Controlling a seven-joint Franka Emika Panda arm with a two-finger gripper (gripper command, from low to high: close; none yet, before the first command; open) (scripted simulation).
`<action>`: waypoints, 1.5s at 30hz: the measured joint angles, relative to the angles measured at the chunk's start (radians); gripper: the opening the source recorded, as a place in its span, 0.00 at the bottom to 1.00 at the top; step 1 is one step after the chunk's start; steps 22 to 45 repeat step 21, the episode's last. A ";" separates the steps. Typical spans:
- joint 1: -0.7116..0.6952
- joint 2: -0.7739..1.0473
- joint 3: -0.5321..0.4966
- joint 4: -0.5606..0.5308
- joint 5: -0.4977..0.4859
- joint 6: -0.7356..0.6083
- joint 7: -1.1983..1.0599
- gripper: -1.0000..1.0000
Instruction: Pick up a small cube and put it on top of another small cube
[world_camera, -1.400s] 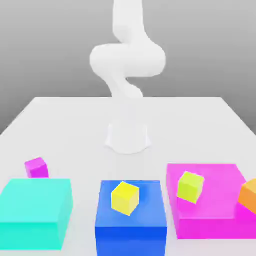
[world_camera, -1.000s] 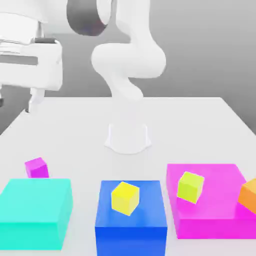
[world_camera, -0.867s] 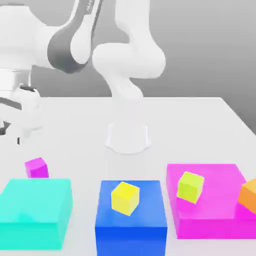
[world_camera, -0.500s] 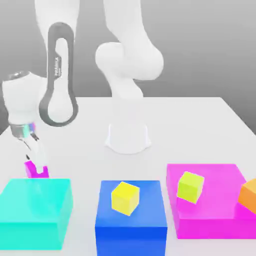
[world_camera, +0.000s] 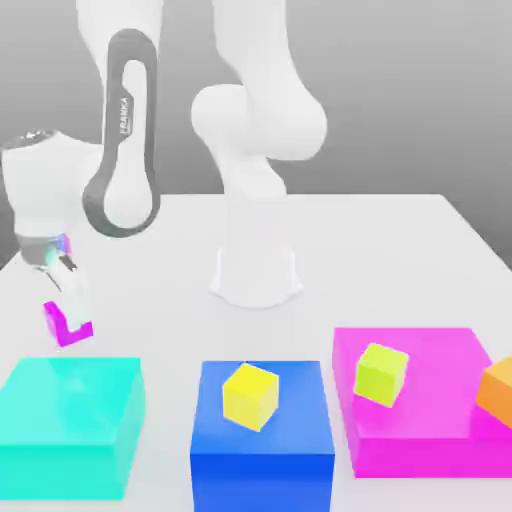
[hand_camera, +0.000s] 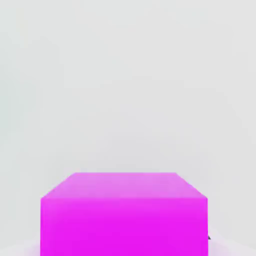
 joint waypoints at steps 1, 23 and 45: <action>-0.006 -0.020 0.035 0.015 -0.006 -0.035 0.029 0.00; 0.471 -0.091 0.481 0.246 0.018 -0.335 0.418 1.00; 0.471 -0.091 0.481 0.246 0.018 -0.335 0.418 1.00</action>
